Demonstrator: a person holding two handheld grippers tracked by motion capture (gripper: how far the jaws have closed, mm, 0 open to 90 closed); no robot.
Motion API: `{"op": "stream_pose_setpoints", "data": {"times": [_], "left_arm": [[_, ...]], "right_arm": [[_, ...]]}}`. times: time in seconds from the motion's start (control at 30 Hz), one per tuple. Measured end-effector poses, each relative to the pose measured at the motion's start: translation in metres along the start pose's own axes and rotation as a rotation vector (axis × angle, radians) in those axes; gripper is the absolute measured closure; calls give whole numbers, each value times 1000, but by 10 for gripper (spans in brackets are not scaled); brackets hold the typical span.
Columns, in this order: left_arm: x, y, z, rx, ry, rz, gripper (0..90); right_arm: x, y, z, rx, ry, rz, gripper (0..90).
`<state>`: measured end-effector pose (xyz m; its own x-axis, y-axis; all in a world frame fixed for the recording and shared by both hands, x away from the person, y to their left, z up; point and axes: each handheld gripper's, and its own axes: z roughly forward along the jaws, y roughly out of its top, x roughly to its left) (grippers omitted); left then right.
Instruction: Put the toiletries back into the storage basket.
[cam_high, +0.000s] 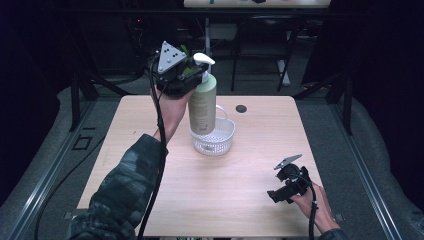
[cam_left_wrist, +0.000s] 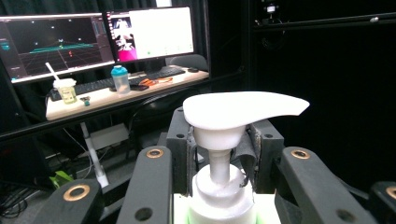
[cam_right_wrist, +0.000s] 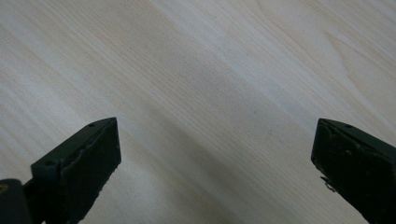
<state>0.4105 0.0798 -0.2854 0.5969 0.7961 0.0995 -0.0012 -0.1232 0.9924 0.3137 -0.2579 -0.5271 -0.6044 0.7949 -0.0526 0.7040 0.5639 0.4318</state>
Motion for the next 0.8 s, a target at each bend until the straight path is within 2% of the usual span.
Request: {"op": "stream_pose_setpoints", "data": {"times": [0.33,0.8], "left_arm": [[2,-2,7,-5,10,-8,671],[3,-7,19,-8,18,-20,671]], "right_arm": [[1,0,0,1,3,7,10],[1,0,0,-2,1,-9,12]]}}
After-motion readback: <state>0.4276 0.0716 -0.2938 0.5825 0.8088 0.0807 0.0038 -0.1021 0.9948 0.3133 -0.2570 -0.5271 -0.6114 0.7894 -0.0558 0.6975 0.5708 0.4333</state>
